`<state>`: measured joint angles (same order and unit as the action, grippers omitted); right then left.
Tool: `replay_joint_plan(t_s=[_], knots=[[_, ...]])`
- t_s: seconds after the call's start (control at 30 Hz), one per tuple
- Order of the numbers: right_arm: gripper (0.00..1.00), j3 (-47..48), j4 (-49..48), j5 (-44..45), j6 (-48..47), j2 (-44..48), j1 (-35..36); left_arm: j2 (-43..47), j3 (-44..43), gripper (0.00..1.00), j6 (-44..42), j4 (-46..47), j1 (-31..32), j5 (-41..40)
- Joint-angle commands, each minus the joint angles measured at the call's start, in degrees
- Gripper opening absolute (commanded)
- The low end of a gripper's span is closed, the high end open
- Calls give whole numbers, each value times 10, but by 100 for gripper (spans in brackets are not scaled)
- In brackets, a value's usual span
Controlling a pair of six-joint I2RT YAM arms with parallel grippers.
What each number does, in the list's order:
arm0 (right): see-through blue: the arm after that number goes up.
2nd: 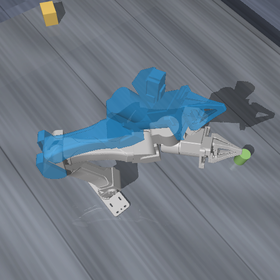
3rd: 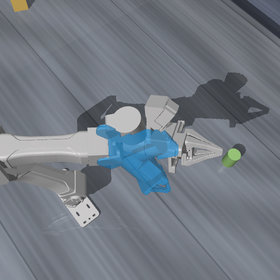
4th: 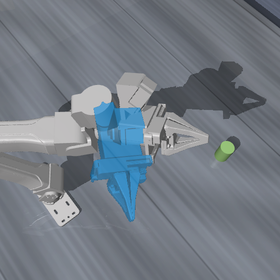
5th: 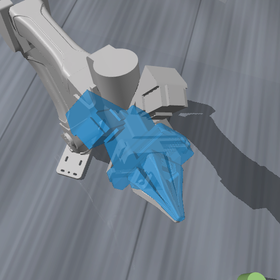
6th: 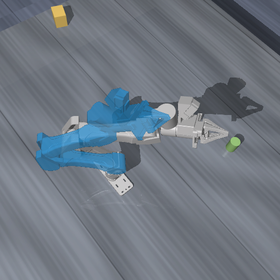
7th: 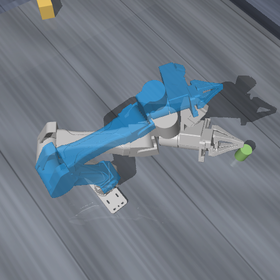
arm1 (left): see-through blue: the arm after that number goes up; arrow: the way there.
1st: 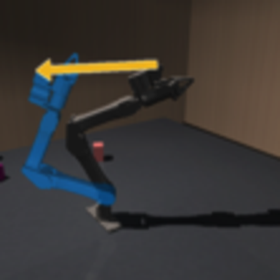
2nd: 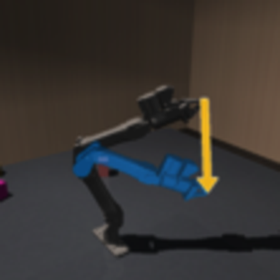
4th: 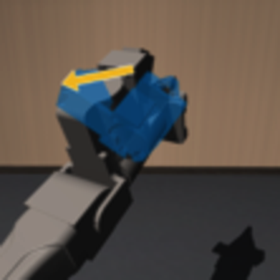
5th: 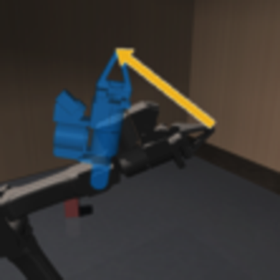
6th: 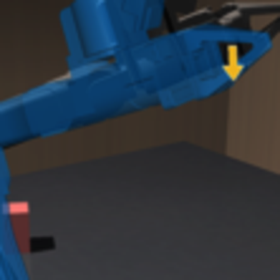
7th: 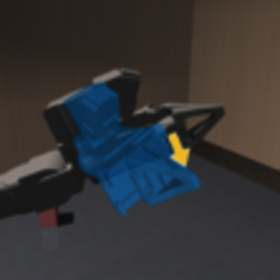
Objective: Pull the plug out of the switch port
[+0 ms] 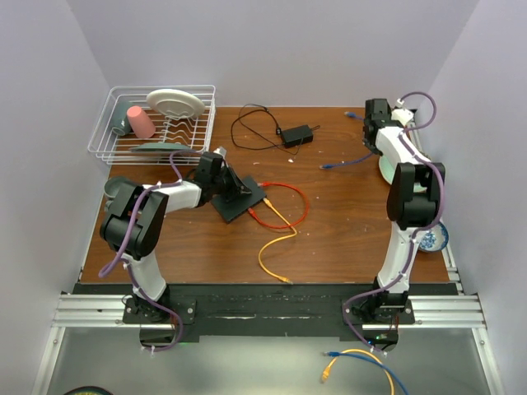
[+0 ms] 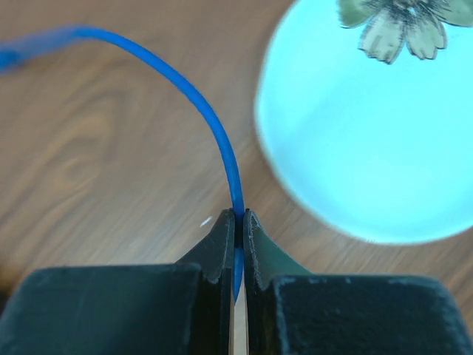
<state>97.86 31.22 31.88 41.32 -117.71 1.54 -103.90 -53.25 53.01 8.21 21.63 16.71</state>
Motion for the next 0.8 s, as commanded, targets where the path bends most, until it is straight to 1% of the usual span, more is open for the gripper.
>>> replay_joint_plan(t_s=[0.0, 0.03, 0.07, 0.13, 0.23, 0.27, 0.33, 0.4, 0.5, 0.53, 0.57, 0.6, 0.63, 0.67, 0.7, 0.77], knots=[[0, 32, -34, -1, -21, -1, -14, 4, 15, 0, -16, -40, -4, -13], [11, 30, -60, -14, -33, 0, -14, 4, 13, 0, -18, -42, -4, -19], [26, 27, -77, -35, -50, 0, -14, 3, 8, 0, -19, -43, -4, -19], [52, 36, -84, -66, -63, 12, -15, -3, 2, 0, -19, -43, -4, -17], [62, -5, -145, -90, -58, 51, -1, -7, -7, 0, -19, -46, -4, -17], [64, -26, -157, -90, -56, 79, 5, -6, -7, 0, -22, -46, -4, -19], [66, -37, -176, -94, -53, 100, 27, 2, -6, 0, -26, -50, -4, -26], [67, -44, -177, -104, -61, 128, 46, 8, -5, 0, -31, -52, -4, -30], [66, -57, -153, -125, -83, 163, 102, 15, -4, 0, -38, -56, -4, -36], [66, -71, -162, -127, -87, 176, 134, 17, -5, 0, -39, -59, -4, -36], [65, -122, -181, -140, -99, 190, 147, 18, -4, 0, -43, -59, -4, -36], [64, -151, -204, -174, -101, 221, 158, 21, -3, 0, -45, -60, -4, -35], [64, -177, -233, -186, -100, 231, 178, 22, -1, 0, -46, -58, -4, -35], [63, -219, -241, -203, -97, 240, 184, 25, 3, 0, -47, -57, -4, -34], [62, -237, -246, -255, -95, 245, 187, 28, 6, 0, -47, -56, -4, -31], [60, -274, -258, -300, -100, 238, 201, 30, 13, 0, -50, -49, -3, -22]])
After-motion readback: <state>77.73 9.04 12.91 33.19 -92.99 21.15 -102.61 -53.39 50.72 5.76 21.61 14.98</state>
